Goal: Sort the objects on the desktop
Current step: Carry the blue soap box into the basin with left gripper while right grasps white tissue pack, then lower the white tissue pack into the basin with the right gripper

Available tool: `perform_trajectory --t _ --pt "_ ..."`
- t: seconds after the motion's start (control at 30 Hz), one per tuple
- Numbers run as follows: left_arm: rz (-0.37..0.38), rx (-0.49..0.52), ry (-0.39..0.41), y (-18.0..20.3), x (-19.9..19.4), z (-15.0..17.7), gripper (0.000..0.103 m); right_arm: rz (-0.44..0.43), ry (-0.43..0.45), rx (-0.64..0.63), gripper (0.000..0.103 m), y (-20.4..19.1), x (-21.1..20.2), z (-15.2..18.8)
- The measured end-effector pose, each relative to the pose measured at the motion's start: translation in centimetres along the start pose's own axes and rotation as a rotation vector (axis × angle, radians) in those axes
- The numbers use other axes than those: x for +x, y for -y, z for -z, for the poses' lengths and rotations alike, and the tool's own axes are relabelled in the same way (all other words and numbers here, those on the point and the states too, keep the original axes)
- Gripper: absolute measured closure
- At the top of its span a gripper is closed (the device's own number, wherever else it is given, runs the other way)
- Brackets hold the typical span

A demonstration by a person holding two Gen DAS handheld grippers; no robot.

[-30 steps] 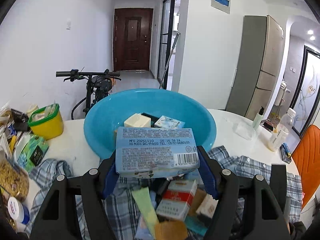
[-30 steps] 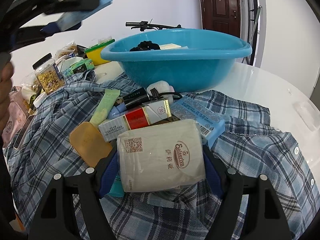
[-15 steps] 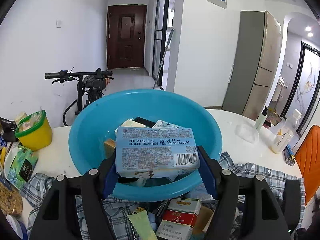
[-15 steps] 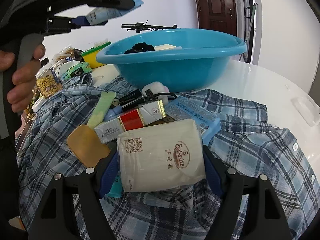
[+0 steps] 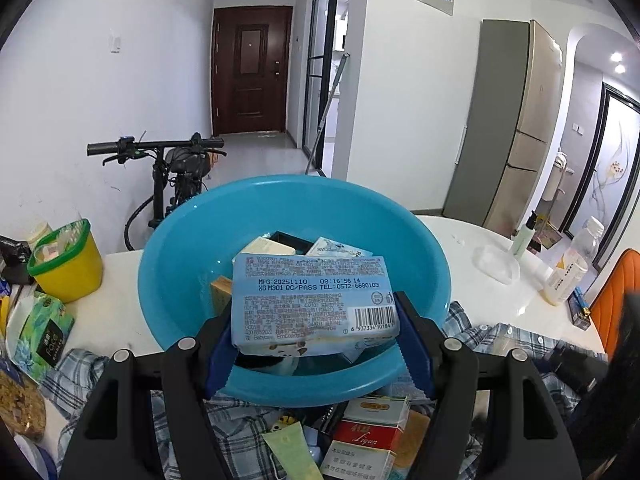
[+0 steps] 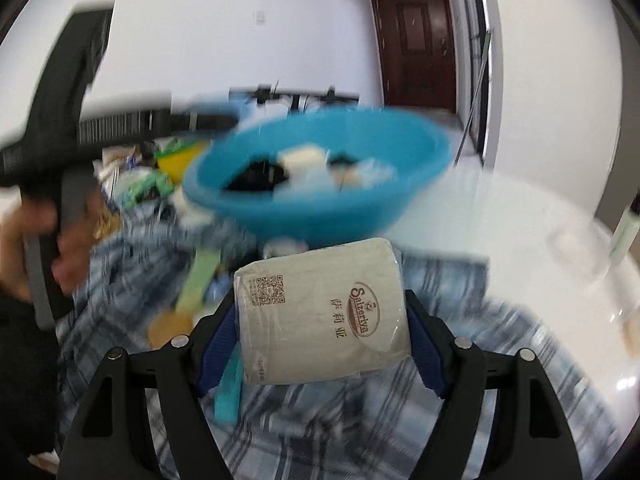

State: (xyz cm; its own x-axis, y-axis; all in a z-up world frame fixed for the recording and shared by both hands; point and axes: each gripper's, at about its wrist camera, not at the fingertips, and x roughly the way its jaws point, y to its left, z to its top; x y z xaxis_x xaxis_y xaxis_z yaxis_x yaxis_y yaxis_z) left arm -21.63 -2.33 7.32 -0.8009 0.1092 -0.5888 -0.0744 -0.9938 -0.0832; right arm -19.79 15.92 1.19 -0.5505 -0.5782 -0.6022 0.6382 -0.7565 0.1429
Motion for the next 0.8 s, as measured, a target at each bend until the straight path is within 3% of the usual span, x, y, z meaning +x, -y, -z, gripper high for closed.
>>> perform_trajectory --t 0.23,0.4,0.6,0.8 --pt "-0.014 -0.024 0.010 -1.3 -0.4 -0.4 0.030 0.006 0.105 -0.028 0.028 -0.2 -1.0 -8.2" --pt "-0.023 -0.037 0.012 -2.1 -0.4 -0.7 0.030 -0.023 0.120 -0.035 0.028 -1.0 0.5 -12.8" --pt "-0.038 -0.041 0.020 -2.8 -0.6 -1.1 0.030 -0.062 0.108 -0.036 0.028 -1.9 3.7 -14.8" --pt "-0.068 -0.044 0.020 -3.4 -0.3 -1.2 0.030 -0.077 0.083 -0.044 0.028 -2.2 5.5 -13.9"
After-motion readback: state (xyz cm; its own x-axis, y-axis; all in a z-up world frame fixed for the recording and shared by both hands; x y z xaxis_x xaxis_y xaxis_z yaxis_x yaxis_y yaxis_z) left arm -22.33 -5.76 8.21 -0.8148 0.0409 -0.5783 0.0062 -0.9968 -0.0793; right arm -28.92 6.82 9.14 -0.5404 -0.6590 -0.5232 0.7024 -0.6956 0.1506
